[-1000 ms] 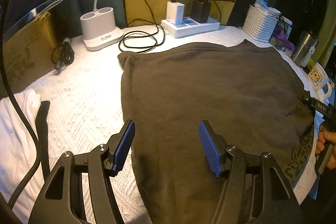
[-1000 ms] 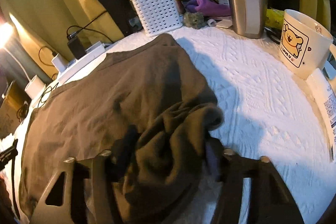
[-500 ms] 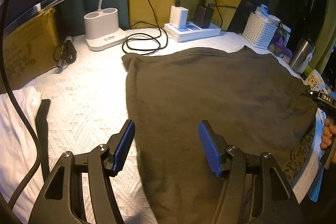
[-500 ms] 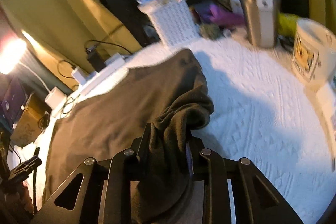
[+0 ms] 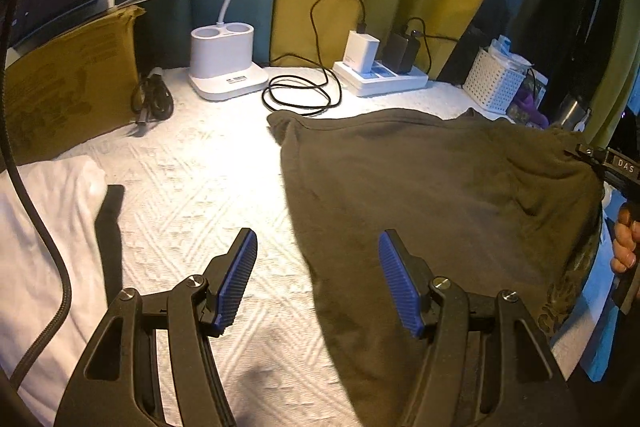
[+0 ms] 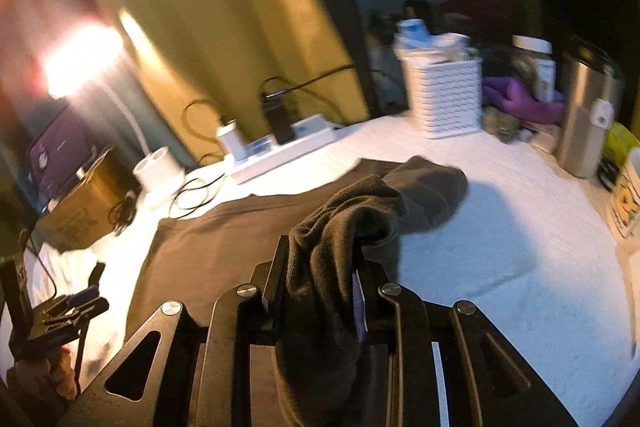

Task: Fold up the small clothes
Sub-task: 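Lift the side edge with the right gripper and fold it over the shirt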

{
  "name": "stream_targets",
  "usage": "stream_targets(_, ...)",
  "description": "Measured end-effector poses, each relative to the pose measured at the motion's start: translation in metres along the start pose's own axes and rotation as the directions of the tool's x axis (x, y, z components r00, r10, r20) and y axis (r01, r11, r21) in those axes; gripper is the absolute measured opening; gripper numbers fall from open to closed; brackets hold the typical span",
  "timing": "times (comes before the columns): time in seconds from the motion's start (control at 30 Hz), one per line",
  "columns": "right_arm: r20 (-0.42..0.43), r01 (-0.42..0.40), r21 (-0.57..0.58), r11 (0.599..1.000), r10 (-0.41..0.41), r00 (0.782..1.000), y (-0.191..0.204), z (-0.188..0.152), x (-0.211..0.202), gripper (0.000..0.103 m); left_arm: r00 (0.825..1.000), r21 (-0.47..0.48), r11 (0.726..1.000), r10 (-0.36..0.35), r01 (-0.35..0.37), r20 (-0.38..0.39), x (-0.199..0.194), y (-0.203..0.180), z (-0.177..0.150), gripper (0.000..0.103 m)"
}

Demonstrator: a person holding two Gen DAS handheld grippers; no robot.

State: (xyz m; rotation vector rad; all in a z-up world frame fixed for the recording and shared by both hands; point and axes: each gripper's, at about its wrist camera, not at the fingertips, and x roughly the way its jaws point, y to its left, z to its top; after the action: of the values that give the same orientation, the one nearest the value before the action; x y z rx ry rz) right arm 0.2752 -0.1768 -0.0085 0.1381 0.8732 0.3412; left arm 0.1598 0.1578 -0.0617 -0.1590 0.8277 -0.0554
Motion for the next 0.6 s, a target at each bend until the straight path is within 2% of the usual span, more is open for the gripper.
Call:
stream_targets(0.23,-0.038,-0.042,-0.066,0.997,0.040,0.998,0.046,-0.006,0.016,0.026,1.000,-0.018,1.000,-0.017,0.017,0.006,-0.008,0.013,-0.007,0.063)
stream_targets(0.6,-0.119,-0.127,-0.156,0.979,0.109,0.987,0.113,-0.033,0.035,0.026,1.000,-0.038,0.999,0.004,-0.003,0.030,-0.024,0.037,-0.019,0.063)
